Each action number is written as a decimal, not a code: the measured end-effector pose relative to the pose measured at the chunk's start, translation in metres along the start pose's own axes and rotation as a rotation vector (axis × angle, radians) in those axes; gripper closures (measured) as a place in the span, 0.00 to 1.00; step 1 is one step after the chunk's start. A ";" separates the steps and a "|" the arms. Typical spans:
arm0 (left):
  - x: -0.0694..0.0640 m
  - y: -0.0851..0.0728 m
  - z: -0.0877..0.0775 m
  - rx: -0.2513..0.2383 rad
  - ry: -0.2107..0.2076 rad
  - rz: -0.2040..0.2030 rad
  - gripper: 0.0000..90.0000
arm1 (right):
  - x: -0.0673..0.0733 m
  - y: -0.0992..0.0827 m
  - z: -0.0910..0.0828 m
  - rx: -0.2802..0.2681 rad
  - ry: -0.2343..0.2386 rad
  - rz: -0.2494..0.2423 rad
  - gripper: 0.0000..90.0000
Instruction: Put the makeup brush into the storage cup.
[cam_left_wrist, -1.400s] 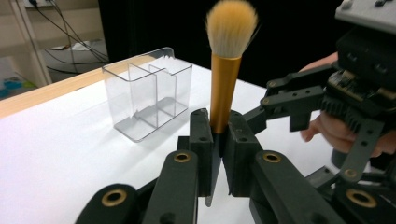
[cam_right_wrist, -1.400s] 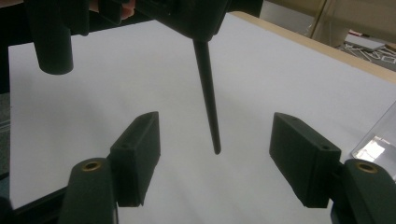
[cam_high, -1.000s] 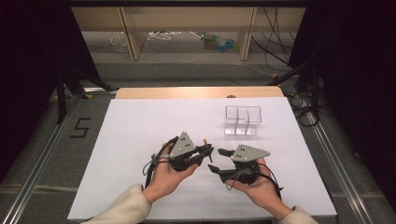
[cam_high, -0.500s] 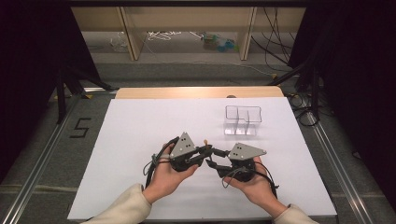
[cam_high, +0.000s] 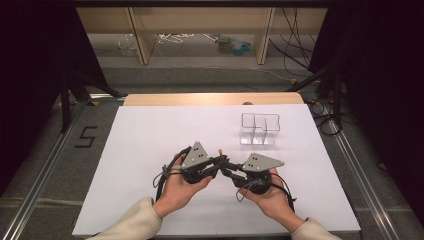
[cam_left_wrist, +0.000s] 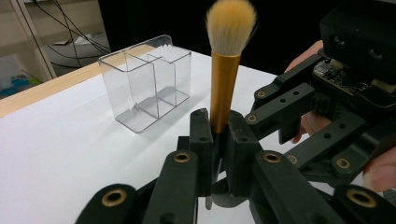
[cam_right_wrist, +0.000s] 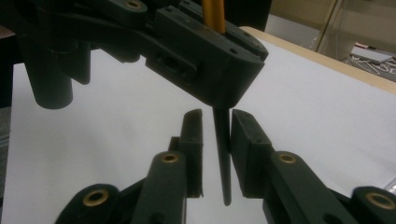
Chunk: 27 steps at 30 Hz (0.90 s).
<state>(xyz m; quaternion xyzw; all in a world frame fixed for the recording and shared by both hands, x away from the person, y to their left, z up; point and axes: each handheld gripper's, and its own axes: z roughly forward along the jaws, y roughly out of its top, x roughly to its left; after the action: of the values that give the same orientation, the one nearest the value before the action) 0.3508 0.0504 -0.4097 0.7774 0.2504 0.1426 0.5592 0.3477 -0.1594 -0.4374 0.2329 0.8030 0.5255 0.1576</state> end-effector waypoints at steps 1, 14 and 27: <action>0.000 0.000 0.000 -0.001 -0.001 -0.005 0.92 | -0.001 0.000 0.000 0.000 -0.003 -0.003 0.88; 0.002 -0.001 0.000 -0.041 -0.029 -0.055 0.82 | -0.001 0.002 -0.003 -0.008 0.003 -0.019 0.94; 0.003 -0.005 -0.019 -0.095 -0.027 0.003 0.36 | -0.007 0.004 -0.009 -0.027 -0.012 0.015 0.94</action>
<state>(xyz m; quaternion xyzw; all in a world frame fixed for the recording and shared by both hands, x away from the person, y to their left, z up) 0.3423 0.0688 -0.4084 0.7522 0.2347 0.1447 0.5985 0.3503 -0.1689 -0.4297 0.2399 0.7931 0.5360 0.1616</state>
